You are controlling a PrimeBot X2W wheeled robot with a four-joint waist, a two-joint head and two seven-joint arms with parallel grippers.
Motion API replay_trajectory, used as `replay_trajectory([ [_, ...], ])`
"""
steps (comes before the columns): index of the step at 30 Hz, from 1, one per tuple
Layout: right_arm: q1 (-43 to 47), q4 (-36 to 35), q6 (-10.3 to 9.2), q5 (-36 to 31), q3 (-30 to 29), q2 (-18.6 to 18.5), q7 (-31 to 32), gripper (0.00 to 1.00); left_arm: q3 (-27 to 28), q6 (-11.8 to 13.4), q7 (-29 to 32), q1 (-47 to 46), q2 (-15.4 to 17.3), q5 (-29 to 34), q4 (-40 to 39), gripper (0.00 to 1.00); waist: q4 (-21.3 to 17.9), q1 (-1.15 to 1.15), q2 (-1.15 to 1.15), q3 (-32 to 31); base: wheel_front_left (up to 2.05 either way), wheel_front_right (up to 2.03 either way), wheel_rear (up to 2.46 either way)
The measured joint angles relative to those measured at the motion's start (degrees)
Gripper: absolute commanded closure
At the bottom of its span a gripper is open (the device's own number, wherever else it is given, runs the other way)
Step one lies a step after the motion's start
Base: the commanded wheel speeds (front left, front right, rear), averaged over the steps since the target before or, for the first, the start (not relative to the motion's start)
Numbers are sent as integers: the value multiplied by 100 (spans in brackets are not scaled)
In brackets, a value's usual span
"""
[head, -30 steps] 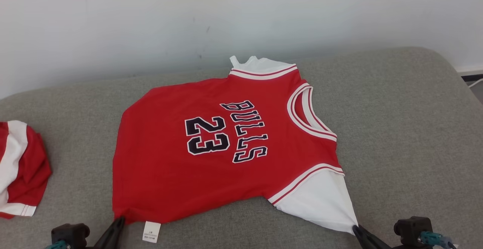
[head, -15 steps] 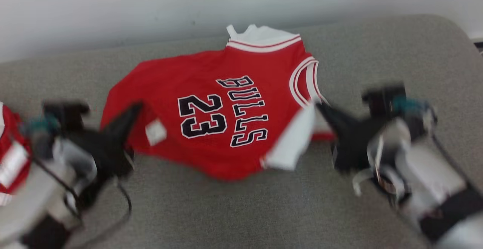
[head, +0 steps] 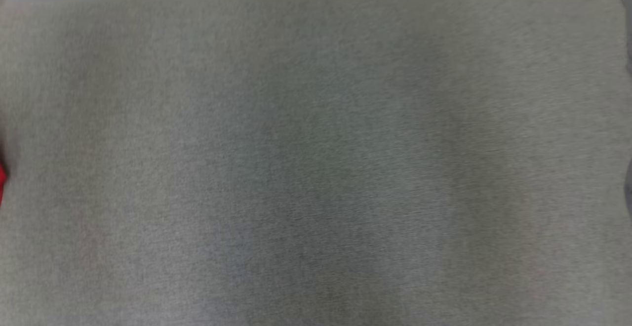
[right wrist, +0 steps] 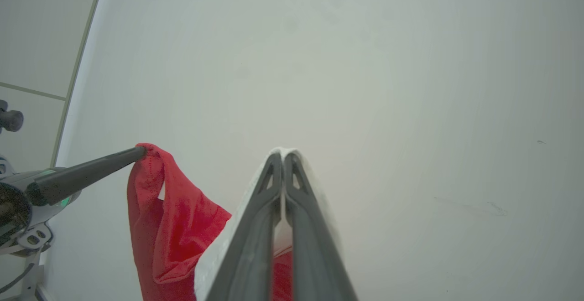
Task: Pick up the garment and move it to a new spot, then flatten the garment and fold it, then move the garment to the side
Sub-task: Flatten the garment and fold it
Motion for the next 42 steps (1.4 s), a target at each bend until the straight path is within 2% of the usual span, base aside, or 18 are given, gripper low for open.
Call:
replay_trajectory([
  [2, 362, 160, 83, 76, 231, -24, -182, 100, -56, 2, -160, 538, 126, -13, 187, 100, 92, 2, 1, 114, 0, 0, 0],
  [5, 1584, 420, 85, 221, 444, -145, -356, 100, -361, -2, -265, 1519, 504, 3, 488, 100, 238, 6, 3, 203, 0, 0, 0],
  [7, 2225, 396, 85, 303, 546, -302, -472, 100, -387, -2, -381, 2056, 620, -91, 722, 100, 292, 4, 3, 208, 0, 0, 0],
  [11, 2983, 166, 82, 448, 556, -557, -783, 100, -638, -2, -578, 2789, 871, -335, 670, 100, 284, 1, 2, 124, 0, 0, 0],
  [15, 3840, 107, 82, 602, 428, -802, -1070, 100, -900, -2, -811, 3507, 732, -523, 639, 100, 220, 2, 2, -48, 0, 0, 0],
  [19, 4452, 58, 82, 688, 335, -883, -1269, 100, -1046, -2, -923, 3959, 614, -660, 676, 100, 185, 0, 1, -208, 0, 0, 0],
  [32, 6641, -43, 41, 898, 489, -985, -1539, 100, -1571, 8, -1104, 5210, 445, -244, 1277, 100, 187, 0, 0, -1045, 0, 0, 0],
  [37, 7387, -142, -75, 940, 586, -1025, -1521, 100, -1781, 292, -1115, 5860, 279, -144, 1244, 100, 207, 0, 0, -1414, 0, 0, 0],
  [42, 8036, -242, -185, 992, 644, -1140, -1418, 100, -1791, 571, -1161, 6322, 269, -144, 1206, 100, 231, 0, 0, -1762, 0, 0, 0],
])
